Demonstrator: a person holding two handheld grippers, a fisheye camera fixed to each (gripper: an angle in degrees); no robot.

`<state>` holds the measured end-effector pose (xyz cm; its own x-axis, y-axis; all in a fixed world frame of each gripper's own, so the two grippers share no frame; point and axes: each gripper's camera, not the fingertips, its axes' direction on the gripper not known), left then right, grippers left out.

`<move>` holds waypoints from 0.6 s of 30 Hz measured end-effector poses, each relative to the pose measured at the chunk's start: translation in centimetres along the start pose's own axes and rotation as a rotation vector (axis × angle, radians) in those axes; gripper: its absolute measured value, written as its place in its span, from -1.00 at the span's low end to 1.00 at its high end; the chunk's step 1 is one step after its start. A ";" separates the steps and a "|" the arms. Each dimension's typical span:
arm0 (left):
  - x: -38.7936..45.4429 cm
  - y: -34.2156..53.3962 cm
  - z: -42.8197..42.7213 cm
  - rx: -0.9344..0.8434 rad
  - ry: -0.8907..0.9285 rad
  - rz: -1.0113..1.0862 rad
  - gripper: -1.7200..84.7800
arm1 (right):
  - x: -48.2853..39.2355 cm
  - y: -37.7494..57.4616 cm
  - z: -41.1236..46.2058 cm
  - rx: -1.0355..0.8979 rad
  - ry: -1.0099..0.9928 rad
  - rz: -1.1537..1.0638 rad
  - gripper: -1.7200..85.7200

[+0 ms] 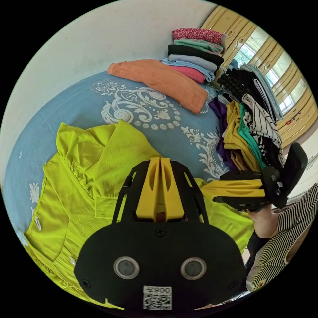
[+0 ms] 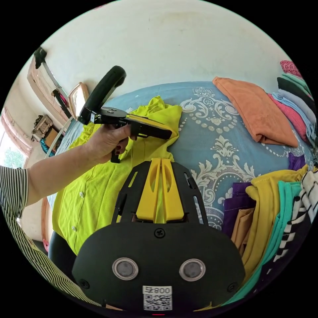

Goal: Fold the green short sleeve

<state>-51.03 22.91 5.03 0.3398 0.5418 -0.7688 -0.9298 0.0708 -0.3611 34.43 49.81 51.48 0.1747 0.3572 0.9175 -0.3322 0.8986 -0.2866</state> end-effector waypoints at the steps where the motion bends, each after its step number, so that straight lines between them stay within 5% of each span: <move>1: 0.1 0.0 0.0 -0.010 0.004 -0.002 -0.96 | -0.1 -0.1 0.3 -0.019 0.030 -0.003 -0.96; 10: 3.5 5.1 -4.8 0.112 0.030 0.006 -0.96 | -0.2 -0.7 -0.1 -0.030 -0.004 0.050 -0.96; 18: 5.2 10.7 -4.4 0.007 0.080 -0.066 -0.96 | -3.0 -1.4 0.6 -0.073 0.063 -0.017 -0.96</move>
<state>-58.53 22.78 -5.17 0.4103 0.4676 -0.7830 -0.9059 0.1106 -0.4087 33.79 47.31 49.33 0.2382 0.3548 0.9041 -0.2604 0.9201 -0.2925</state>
